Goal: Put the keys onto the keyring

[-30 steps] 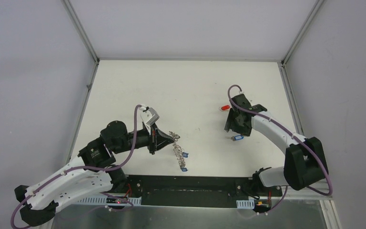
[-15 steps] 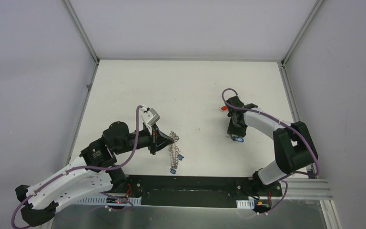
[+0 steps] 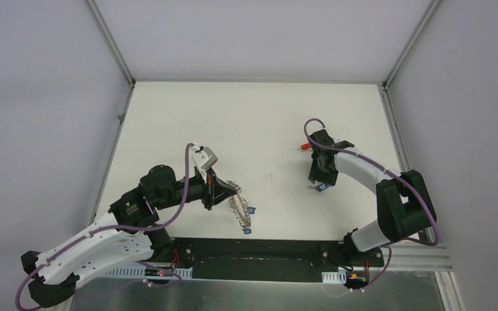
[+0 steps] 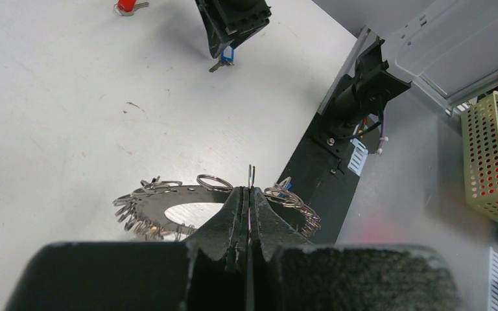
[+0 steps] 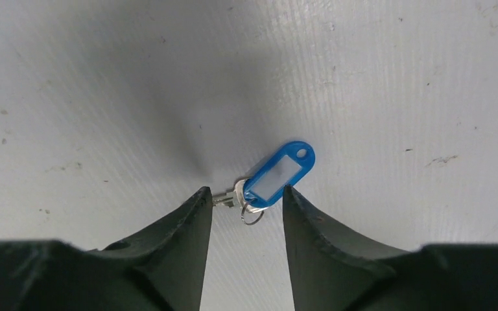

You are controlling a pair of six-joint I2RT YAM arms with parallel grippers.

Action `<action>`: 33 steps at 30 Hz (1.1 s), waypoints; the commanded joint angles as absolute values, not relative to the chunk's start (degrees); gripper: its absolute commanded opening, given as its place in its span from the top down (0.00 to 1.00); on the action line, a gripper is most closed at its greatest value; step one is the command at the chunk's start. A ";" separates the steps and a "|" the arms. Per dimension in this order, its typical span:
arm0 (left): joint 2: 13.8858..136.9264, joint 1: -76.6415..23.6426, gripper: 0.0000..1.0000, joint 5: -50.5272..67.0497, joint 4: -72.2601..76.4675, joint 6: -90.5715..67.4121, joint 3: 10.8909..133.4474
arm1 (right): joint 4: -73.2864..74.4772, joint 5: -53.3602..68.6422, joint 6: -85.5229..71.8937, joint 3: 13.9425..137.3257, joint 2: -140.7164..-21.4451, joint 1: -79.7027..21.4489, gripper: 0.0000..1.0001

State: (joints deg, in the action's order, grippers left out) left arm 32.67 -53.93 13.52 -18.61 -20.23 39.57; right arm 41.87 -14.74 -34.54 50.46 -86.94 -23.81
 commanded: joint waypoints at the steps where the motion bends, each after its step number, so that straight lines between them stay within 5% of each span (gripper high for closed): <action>1: 32.31 -53.74 1.00 13.25 -14.14 -21.51 39.90 | 43.26 -15.37 -34.40 50.86 -81.98 -23.64 0.51; 19: 31.93 -53.79 1.00 13.27 -14.05 -22.68 39.72 | 42.81 -11.98 -33.24 48.73 -84.93 -23.64 0.70; 26: 31.94 -53.79 1.00 13.18 -14.06 -22.41 40.08 | 41.84 -11.00 -32.35 48.78 -86.61 -23.64 0.71; 33: 31.74 -53.78 1.00 13.21 -14.14 -22.50 39.90 | 43.07 -11.11 -30.78 49.75 -84.99 -23.60 1.00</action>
